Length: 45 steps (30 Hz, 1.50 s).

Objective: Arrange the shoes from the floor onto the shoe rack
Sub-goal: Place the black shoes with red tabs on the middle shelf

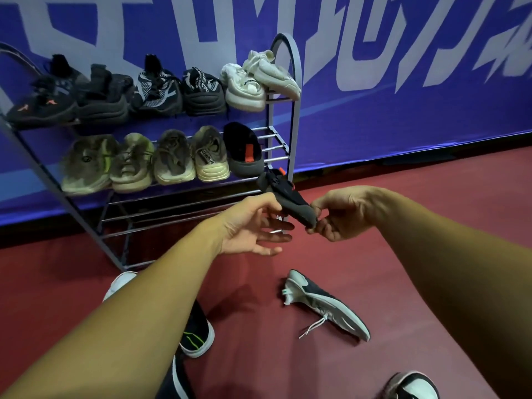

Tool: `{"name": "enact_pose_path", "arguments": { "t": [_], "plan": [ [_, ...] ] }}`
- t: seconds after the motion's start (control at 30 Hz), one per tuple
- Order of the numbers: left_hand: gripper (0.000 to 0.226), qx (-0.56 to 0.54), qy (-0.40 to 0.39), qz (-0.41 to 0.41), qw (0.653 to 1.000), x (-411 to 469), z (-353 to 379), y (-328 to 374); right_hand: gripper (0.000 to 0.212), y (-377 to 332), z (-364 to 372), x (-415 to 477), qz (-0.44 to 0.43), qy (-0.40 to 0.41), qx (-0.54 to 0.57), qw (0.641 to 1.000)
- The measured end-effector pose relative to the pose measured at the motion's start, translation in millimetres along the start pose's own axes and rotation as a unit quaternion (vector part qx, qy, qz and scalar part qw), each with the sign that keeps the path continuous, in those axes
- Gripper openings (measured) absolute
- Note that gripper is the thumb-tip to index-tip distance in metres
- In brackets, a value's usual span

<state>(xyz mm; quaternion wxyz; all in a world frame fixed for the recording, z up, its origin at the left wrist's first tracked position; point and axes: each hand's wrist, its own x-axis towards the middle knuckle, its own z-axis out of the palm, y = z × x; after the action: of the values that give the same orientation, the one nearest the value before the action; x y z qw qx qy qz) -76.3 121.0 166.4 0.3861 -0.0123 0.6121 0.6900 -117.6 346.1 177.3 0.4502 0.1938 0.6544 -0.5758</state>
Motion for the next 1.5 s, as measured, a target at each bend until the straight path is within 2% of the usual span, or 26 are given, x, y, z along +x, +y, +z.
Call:
{"name": "enact_pose_path", "arguments": {
  "t": [0.07, 0.17, 0.33, 0.43, 0.67, 0.8, 0.9, 1.0, 1.13, 1.23, 1.33, 1.4, 1.5],
  "plan": [
    [0.062, -0.005, -0.008, 0.003, 1.000, -1.1, 1.7, -0.4, 0.016, 3.2, -2.5, -3.9, 0.000, -0.006, 0.023, 1.000],
    [0.060, -0.013, 0.006, 0.022, 1.000, -0.9, 8.0, 4.2, 0.018, 7.1, -6.3, -3.7, -0.013, -0.006, 0.045, 0.999],
    [0.022, 0.046, 0.083, 0.066, 0.993, 4.0, 23.9, 15.2, 0.025, 8.1, -6.3, 3.9, -0.084, -0.001, 0.076, 0.994],
    [0.007, 0.002, 0.119, 0.093, 0.989, 8.7, 23.9, 19.3, 0.034, 2.8, -3.9, 7.6, -0.156, 0.007, 0.084, 0.984],
    [0.022, -0.050, 0.216, 0.119, 0.968, 31.1, 8.7, 28.4, 0.035, -15.8, 4.2, 35.2, -0.258, 0.047, 0.106, 0.959],
    [0.021, -0.091, 0.236, 0.129, 0.959, 51.7, 3.7, 37.4, 0.009, -22.0, 10.9, 60.0, -0.277, 0.097, 0.174, 0.940],
    [0.020, -0.118, 0.235, 0.131, 0.956, 67.6, -1.1, 43.4, 0.012, -25.3, 14.1, 74.3, -0.280, 0.111, 0.186, 0.935],
    [0.020, -0.145, 0.233, 0.140, 0.951, 83.3, -3.5, 50.3, 0.014, -30.7, 16.8, 83.3, -0.301, 0.077, 0.246, 0.918],
    [0.013, -0.180, 0.233, 0.157, 0.943, 98.9, -9.7, 49.5, 0.021, -42.2, 18.3, 92.4, -0.314, 0.011, 0.384, 0.868],
    [0.056, -0.190, 0.234, 0.109, 0.947, 103.4, -29.5, 42.7, 0.029, -53.3, 17.8, 106.6, -0.311, 0.014, 0.407, 0.859],
    [0.075, -0.214, 0.242, 0.035, 0.946, 102.0, -46.1, 41.2, 0.029, -63.4, 19.0, 116.2, -0.310, 0.027, 0.424, 0.851],
    [0.072, -0.241, 0.280, 0.009, 0.929, 102.2, -50.4, 41.7, 0.027, -66.9, 20.1, 120.5, -0.311, 0.035, 0.436, 0.843],
    [0.052, -0.263, 0.314, 0.048, 0.911, 107.4, -57.8, 44.7, 0.025, -71.2, 21.9, 125.7, -0.314, 0.054, 0.440, 0.840]
  ]
}}
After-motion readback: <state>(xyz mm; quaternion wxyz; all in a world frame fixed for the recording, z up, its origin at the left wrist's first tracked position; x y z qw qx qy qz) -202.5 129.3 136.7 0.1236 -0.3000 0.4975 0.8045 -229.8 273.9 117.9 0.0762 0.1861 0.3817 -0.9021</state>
